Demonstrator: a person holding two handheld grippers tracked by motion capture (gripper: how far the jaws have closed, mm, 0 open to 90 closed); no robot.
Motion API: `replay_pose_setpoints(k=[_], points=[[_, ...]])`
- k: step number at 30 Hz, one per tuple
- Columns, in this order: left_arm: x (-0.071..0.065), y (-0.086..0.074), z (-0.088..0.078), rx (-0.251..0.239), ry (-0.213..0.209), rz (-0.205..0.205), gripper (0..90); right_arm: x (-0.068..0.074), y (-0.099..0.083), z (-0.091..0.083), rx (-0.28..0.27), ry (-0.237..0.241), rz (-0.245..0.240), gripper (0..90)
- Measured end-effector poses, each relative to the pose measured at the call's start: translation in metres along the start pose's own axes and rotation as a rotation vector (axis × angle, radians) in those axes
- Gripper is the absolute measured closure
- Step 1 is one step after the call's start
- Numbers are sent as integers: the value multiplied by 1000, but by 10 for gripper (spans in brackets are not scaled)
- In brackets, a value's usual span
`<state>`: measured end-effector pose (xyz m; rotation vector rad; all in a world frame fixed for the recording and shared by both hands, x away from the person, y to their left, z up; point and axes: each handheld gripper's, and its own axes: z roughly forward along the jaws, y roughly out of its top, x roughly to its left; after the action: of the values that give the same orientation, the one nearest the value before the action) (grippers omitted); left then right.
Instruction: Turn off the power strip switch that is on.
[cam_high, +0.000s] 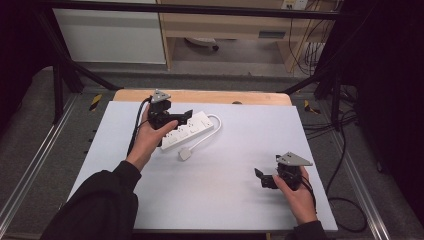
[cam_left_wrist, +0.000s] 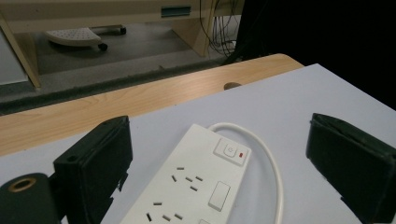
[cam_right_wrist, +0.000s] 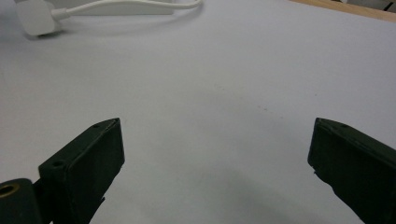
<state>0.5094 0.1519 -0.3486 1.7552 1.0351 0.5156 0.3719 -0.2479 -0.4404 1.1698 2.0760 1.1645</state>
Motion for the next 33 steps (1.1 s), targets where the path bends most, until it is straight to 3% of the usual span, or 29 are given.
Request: replay_pose_setpoints(k=[9, 33], points=[[2, -4, 11, 19, -2, -14, 83, 0, 0, 0, -1, -1, -1, 41], [-5, -15, 32, 83, 2, 22, 181, -1, 0, -1, -2, -1, 3, 41]])
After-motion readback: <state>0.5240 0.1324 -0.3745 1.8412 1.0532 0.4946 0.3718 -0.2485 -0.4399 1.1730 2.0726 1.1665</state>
